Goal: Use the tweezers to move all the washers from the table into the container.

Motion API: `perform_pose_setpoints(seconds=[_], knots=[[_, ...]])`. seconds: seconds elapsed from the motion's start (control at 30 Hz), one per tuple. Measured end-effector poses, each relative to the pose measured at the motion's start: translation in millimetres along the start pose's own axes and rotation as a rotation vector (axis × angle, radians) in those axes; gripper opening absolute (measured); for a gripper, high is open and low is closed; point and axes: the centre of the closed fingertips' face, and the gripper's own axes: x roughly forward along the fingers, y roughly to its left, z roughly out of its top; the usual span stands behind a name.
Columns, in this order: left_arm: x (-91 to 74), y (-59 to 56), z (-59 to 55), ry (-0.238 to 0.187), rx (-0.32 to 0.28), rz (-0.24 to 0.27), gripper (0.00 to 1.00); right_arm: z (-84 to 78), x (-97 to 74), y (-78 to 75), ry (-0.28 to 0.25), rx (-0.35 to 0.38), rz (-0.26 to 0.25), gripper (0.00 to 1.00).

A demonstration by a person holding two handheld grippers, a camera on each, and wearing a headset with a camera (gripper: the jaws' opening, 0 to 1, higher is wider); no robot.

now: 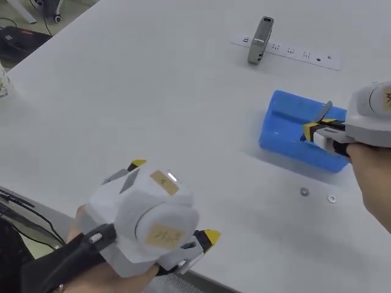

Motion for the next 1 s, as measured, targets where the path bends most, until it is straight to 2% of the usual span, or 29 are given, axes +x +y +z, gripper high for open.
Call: perform_pose_setpoints(seconds=[0.27,0.43,0.73,1.0], knots=[[-0.2,0.4,0.5,-0.005,-0.001,0.002,0.95,16.7,-14.6,-1.2,-0.05,0.023,0.004,0.04],[-0.7,0.2,1.6,-0.011,0.0,0.002,0.95,25.8,-31.9,-0.8,-0.091,0.045,-0.001,0.04],[-2.7,2.3,3.8,-0.027,-0.013,0.009,0.95,31.8,-57.4,8.8,-0.136,0.062,0.013,0.04],[-5.0,-0.4,10.6,-0.066,-0.025,-0.006,0.96,31.3,-78.0,18.3,-0.171,0.077,0.032,0.04]])
